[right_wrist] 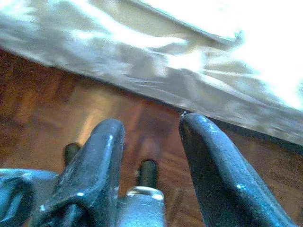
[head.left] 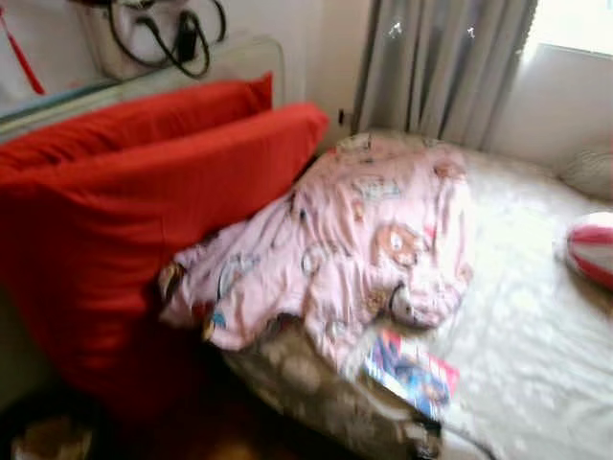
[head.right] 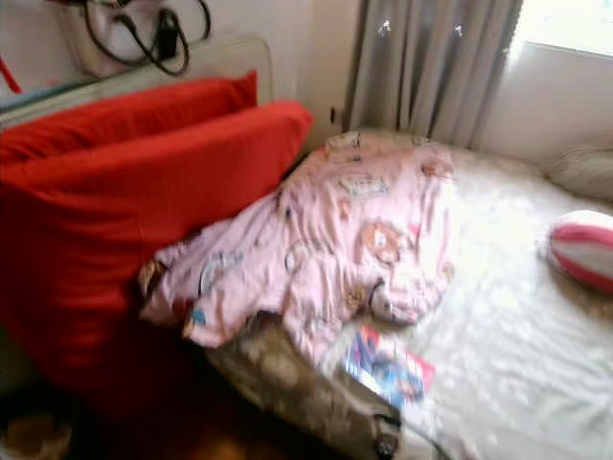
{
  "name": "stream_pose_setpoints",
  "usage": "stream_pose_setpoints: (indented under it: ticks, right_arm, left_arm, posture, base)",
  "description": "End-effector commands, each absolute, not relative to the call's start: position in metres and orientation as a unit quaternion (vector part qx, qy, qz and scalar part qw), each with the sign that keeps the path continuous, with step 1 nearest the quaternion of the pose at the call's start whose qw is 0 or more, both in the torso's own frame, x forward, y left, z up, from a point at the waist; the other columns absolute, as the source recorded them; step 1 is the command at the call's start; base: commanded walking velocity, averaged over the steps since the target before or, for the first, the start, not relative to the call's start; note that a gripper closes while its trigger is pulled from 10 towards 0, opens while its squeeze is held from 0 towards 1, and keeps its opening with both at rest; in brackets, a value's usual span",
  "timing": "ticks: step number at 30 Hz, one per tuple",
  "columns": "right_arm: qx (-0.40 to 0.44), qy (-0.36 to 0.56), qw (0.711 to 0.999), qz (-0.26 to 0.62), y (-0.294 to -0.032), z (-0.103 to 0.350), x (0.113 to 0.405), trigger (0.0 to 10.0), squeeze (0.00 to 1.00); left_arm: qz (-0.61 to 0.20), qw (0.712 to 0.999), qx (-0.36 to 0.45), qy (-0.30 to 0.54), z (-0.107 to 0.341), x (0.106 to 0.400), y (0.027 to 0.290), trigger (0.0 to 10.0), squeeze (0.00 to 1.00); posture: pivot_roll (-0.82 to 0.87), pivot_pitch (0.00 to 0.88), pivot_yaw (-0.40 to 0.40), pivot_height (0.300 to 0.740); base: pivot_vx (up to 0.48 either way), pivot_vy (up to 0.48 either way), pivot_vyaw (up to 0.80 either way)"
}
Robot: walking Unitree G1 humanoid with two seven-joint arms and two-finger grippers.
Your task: Clean up the room
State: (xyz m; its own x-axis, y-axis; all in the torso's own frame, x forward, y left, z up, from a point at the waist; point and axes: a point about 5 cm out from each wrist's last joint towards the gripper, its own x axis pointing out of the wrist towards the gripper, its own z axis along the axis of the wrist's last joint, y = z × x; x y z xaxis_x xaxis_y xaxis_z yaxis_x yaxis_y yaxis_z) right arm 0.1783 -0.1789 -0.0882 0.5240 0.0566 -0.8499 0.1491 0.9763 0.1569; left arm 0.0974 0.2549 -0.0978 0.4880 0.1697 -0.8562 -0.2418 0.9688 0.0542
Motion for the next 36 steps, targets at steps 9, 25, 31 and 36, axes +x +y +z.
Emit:
stream_pose_setpoints:
  ticks: [9, 25, 31, 36]
  right_arm:
    - [0.107, 0.466, 0.877, -0.047, -0.189, -0.085, 0.183, 10.0, 0.00]
    - [0.124, 0.256, 0.959, 0.008, -0.200, -0.029, 0.254, 10.0, 0.00]
    - [0.122, 0.175, 0.977, 0.016, -0.200, -0.010, 0.267, 10.0, 0.00]
    - [0.102, 0.135, 0.985, 0.026, -0.201, -0.003, 0.265, 10.0, 0.00]
  left_arm:
    - [0.119, 0.880, -0.055, 0.456, -0.095, 0.110, 0.247, 10.0, 0.00]
    - [0.079, 0.989, 0.003, 0.124, -0.012, 0.205, 0.243, 10.0, 0.00]
    - [0.032, 0.998, 0.017, 0.043, 0.023, 0.216, 0.222, 10.0, 0.00]
    - [0.027, 0.999, 0.022, 0.021, 0.041, 0.211, 0.224, 10.0, 0.00]
  posture:
    - [0.11, 0.000, -0.047, 0.740]
    - [0.09, 0.000, -0.051, 0.740]
    - [0.09, 0.000, -0.054, 0.740]
    - [0.12, 0.000, -0.059, 0.740]
  base:
    - [0.000, 0.000, 0.00]
    - [0.000, 0.000, 0.00]
    - [0.000, 0.000, 0.00]
    - [0.000, 0.000, 0.00]
